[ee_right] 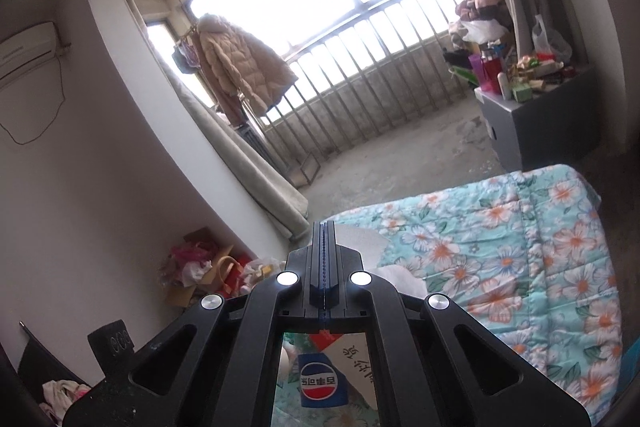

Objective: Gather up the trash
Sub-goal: 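Grasp the white tissue paper with the right tool while the left tool holds the cup, then carry the cup and tissue to the blue wastebasket and open both tools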

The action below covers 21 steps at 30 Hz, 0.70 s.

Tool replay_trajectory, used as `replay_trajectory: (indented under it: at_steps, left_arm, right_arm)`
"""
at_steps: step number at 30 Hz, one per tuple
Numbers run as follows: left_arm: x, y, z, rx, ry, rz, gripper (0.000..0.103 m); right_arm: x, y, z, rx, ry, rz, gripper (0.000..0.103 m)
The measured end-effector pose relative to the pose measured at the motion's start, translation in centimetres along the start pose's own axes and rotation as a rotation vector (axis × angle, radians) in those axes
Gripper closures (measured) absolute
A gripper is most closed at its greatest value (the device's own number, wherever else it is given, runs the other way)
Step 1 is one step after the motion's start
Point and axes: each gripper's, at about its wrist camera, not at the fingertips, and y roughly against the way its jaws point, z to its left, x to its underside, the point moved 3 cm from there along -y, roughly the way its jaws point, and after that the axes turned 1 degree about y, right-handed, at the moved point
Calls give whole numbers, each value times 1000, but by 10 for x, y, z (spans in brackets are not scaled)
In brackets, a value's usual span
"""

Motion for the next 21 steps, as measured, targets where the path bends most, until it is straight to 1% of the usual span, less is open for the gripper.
replay_trajectory:
  at_steps: [3, 9, 14, 21]
  left_arm:
    - [-1, 3, -2, 3, -7, -10, 98]
    - [-4, 8, -16, 28, -29, -24, 98]
    - [-4, 8, -30, 55, -54, -24, 98]
    - [1, 1, -54, 88, -90, -3, 98]
  right_arm:
    - [-5, 18, -3, 7, -5, -42, 103]
    - [-3, 56, -15, 30, -22, -106, 103]
    - [8, 85, -31, 64, -52, -129, 103]
    - [25, 119, -57, 116, -112, -156, 103]
